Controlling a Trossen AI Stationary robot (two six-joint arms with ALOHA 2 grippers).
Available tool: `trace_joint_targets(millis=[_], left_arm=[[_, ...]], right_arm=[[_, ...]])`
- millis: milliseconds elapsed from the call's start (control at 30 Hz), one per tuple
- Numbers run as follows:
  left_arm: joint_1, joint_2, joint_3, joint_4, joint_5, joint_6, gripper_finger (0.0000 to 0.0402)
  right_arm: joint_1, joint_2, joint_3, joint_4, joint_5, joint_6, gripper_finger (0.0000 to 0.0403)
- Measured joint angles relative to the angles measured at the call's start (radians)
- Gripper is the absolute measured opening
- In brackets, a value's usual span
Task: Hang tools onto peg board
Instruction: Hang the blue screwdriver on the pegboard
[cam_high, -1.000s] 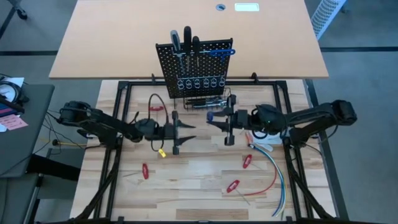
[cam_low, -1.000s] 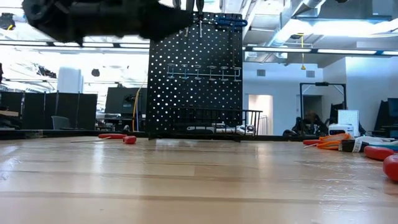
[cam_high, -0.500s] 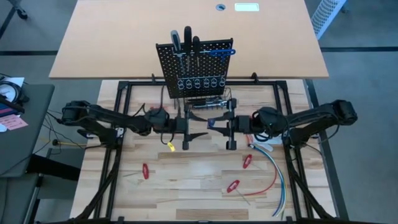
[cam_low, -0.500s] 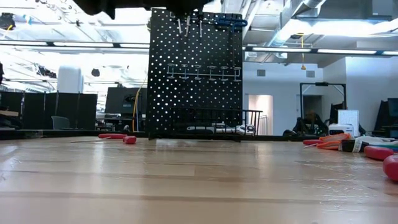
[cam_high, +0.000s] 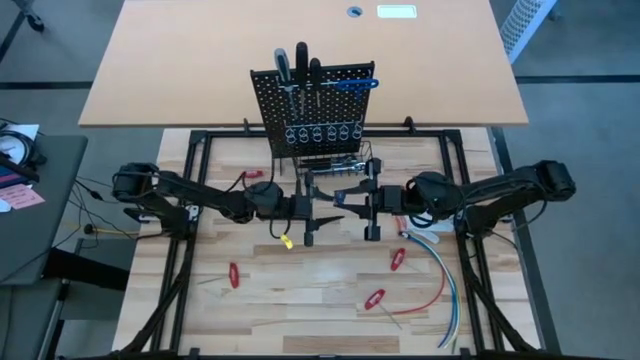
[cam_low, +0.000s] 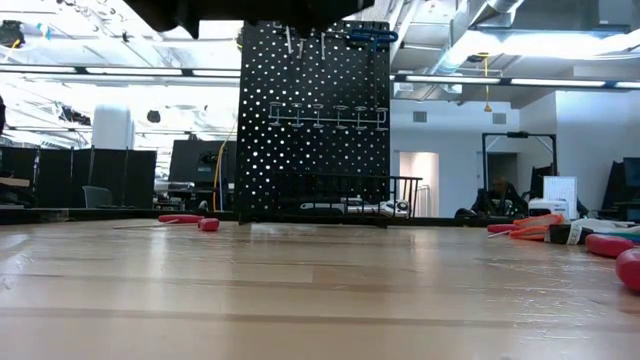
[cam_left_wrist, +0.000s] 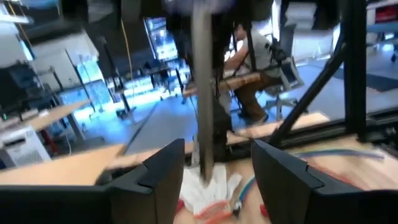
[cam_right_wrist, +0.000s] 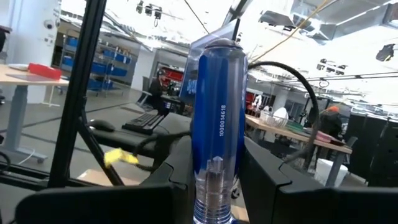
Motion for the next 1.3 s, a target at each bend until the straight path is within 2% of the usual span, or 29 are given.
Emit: trace_joint_targets(millis=[267, 500, 600, 667, 800, 933, 1033, 1200, 1300], left_arm=[[-0.007, -0.014, 0.0, 0.002, -0.003, -0.019, 0.0137], [-0.016, -0.022, -0.001, -0.021, -0.01, -0.024, 0.0056], [-0.018, -0.028, -0.001, -0.031, -0.016, -0.046, 0.0017], [-0.018, -0.03, -0.002, -0.033, -0.02, -0.066, 0.001], [-0.015, -0.036, -0.004, -0.056, -0.074, -0.093, 0.0006], [0.005, -0.043, 0.021, -0.093, -0.1, -0.124, 0.0004], [0.056, -0.045, 0.076, -0.149, -0.102, -0.168, 0.0003], [0.202, -0.056, 0.275, -0.393, -0.097, -0.232, 0.0003], [0.283, -0.046, 0.349, -0.423, -0.097, -0.27, 0.0003]], right_arm=[[0.0, 0.0, 0.0, -0.008, 0.001, 0.003, 0.0086], [0.0, 0.0, 0.0, -0.009, 0.005, 0.02, 0.0086], [0.011, 0.0, 0.0, -0.013, 0.043, 0.021, 0.0086], [0.012, 0.0, 0.0, -0.018, 0.073, 0.026, 0.0087], [-0.002, -0.002, 0.001, -0.061, 0.099, 0.037, 0.0127], [-0.011, -0.053, -0.002, -0.149, 0.115, 0.034, 0.0203], [-0.015, -0.147, -0.001, -0.24, 0.143, 0.017, 0.0248], [0.015, -0.274, 0.0, -0.382, 0.244, 0.009, 0.0268], [0.035, -0.308, 0.0, -0.421, 0.245, 0.007, 0.0268]])
